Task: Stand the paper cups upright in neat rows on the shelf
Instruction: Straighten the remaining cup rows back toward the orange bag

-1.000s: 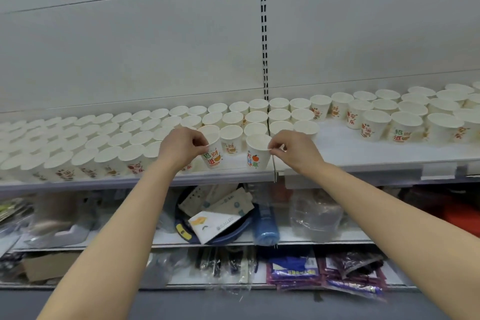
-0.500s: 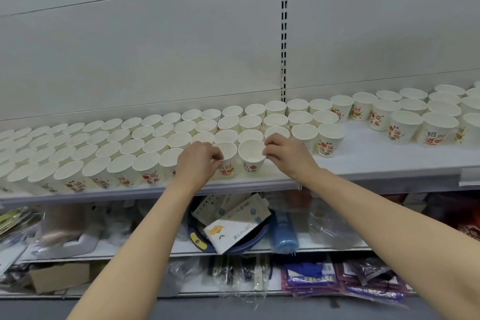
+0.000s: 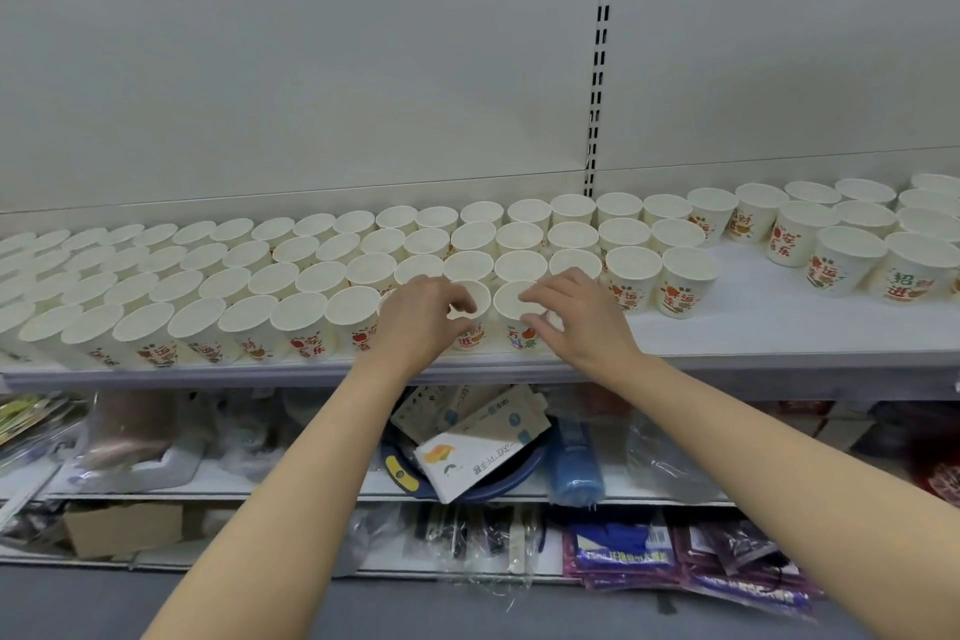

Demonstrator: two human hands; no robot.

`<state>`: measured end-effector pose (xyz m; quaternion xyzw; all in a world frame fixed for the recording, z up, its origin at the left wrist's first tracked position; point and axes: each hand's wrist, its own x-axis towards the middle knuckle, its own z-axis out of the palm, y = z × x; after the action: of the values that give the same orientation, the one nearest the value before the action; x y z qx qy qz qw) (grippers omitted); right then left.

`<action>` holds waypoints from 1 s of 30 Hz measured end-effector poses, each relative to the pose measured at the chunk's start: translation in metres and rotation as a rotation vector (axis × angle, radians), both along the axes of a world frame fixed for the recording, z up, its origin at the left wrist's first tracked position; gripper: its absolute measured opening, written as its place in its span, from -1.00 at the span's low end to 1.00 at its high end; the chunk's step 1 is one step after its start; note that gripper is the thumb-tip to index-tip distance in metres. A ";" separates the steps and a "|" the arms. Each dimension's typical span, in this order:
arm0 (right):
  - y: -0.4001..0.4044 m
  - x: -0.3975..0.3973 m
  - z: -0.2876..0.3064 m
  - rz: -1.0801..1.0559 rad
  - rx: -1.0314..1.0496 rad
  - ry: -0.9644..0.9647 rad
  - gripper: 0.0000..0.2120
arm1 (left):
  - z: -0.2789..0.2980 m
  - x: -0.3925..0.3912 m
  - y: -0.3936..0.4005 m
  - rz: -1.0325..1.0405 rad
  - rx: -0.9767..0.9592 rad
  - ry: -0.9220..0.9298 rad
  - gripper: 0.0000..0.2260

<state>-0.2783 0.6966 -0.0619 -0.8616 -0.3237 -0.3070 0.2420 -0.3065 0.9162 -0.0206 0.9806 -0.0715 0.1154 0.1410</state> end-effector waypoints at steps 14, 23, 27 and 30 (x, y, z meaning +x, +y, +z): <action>0.005 0.002 0.006 -0.047 -0.074 0.207 -0.85 | 0.000 -0.003 -0.006 0.016 -0.063 0.026 -0.94; 0.009 -0.001 0.002 -0.055 -0.022 0.195 -0.88 | -0.004 -0.001 -0.010 0.007 -0.041 -0.020 -0.89; -0.003 -0.006 0.000 -0.094 0.055 0.134 -0.85 | -0.003 0.004 -0.022 -0.027 -0.077 -0.145 -0.82; -0.032 -0.010 0.002 -0.157 0.148 0.040 -0.85 | 0.005 0.013 -0.051 -0.079 -0.103 -0.214 -0.86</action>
<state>-0.2883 0.6642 -0.0599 -0.8702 -0.2267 -0.3307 0.2864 -0.2939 0.8653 -0.0155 0.9506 -0.1187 0.2173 0.1870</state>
